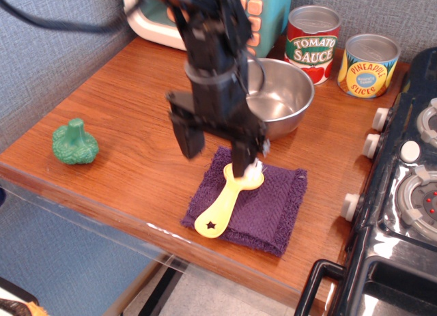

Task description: Place the yellow brush on the purple towel.

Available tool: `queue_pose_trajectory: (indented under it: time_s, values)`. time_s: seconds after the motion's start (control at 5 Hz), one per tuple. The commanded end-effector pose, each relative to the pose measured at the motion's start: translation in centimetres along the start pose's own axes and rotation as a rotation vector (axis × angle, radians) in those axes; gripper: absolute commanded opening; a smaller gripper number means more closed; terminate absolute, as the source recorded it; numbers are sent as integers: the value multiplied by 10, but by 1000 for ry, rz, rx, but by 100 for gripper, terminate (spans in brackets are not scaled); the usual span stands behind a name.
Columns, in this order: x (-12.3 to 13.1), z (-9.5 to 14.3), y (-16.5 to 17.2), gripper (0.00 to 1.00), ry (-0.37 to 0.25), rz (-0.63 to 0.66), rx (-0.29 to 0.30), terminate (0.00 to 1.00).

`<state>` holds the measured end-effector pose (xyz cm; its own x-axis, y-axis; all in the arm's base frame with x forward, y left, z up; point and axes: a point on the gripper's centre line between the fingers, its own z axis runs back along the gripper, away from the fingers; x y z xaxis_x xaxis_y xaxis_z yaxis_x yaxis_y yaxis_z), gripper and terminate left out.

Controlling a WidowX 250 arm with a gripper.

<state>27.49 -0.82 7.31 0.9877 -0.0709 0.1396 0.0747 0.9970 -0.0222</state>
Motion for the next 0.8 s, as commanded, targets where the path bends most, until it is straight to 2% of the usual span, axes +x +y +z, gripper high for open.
queue_pose_trajectory:
  time_s: [0.0, 0.2, 0.4, 0.6]
  values:
    - [2, 47, 41, 100, -75, 39, 18, 0]
    - [4, 44, 47, 100, -44, 39, 13, 0]
    - [4, 44, 47, 100, -44, 39, 13, 0]
    - [4, 44, 47, 100, -44, 39, 13, 100]
